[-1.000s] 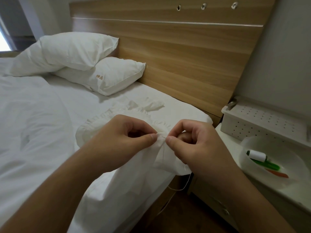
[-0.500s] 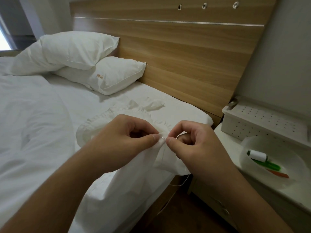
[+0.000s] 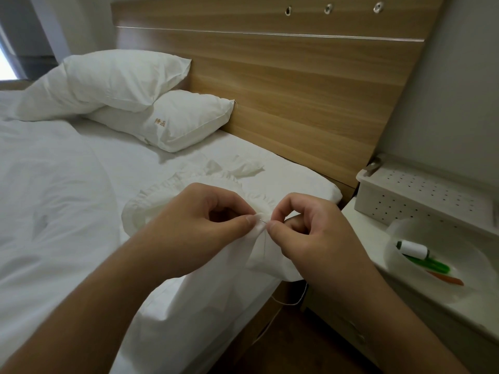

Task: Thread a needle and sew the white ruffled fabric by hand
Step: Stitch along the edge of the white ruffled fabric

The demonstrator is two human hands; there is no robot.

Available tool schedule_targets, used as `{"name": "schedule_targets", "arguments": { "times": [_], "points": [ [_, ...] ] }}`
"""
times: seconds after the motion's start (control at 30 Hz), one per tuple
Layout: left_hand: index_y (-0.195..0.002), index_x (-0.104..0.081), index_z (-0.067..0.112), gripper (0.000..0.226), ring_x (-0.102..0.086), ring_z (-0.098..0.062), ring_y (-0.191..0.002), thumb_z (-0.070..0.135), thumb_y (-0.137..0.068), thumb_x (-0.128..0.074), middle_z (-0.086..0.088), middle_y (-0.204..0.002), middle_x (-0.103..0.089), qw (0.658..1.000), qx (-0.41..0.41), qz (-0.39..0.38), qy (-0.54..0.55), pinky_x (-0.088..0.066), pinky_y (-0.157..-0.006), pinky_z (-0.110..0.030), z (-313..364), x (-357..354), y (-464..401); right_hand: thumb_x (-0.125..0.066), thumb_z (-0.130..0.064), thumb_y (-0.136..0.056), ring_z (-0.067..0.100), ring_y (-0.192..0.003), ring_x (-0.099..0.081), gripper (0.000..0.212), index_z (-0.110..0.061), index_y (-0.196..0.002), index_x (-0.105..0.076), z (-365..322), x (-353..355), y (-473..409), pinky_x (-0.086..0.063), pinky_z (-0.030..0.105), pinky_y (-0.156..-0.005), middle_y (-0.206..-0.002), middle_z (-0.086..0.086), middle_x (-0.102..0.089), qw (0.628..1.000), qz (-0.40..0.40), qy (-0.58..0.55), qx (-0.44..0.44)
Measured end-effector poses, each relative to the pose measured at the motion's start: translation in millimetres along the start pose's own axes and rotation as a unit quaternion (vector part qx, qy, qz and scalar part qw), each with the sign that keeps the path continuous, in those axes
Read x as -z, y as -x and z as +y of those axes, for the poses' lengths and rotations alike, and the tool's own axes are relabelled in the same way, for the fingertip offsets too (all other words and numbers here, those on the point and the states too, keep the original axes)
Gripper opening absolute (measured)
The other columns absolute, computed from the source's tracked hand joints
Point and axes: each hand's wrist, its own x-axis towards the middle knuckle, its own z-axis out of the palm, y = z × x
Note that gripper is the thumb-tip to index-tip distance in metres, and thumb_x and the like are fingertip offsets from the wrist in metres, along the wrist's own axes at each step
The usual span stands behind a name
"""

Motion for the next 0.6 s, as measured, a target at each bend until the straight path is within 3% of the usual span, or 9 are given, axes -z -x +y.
{"name": "schedule_targets", "arguments": {
  "times": [0.3, 0.47, 0.6],
  "points": [
    [-0.094, -0.085, 0.026, 0.015, -0.078, -0.013, -0.085, 0.021, -0.099, -0.072, 0.006, -0.085, -0.081, 1.000, -0.018, -0.003, -0.007, -0.063, -0.079, -0.034, -2.9, 0.7, -0.7, -0.068, -0.022, -0.095, 0.014, -0.047, -0.049, 0.009, -0.027, -0.092, -0.062, 0.1, -0.1, 1.3, -0.045, 0.026, -0.048, -0.055, 0.010, -0.058, 1.000, -0.013, -0.005, -0.005],
    [-0.095, -0.084, 0.029, 0.015, -0.076, -0.016, -0.084, 0.020, -0.098, -0.073, 0.007, -0.084, -0.080, 0.998, -0.043, -0.001, -0.043, -0.064, -0.078, -0.038, -4.3, 0.6, -1.6, -0.062, -0.014, -0.097, 0.013, -0.048, -0.045, 0.038, -0.044, -0.120, -0.059, -2.4, 3.3, 0.9, -0.040, 0.026, -0.049, -0.053, 0.003, -0.050, 0.997, -0.066, -0.044, -0.024],
    [-0.094, -0.083, 0.032, 0.015, -0.072, -0.013, -0.078, 0.023, -0.098, -0.072, 0.011, -0.078, -0.076, 0.993, -0.070, 0.005, -0.090, -0.058, -0.070, -0.030, -5.1, -0.2, -1.7, -0.058, -0.004, -0.098, 0.006, -0.042, -0.042, 0.035, -0.030, -0.122, -0.064, -6.3, 5.0, -0.8, -0.036, 0.021, -0.043, -0.048, -0.003, -0.047, 0.989, -0.104, -0.091, -0.060]
  ]
}}
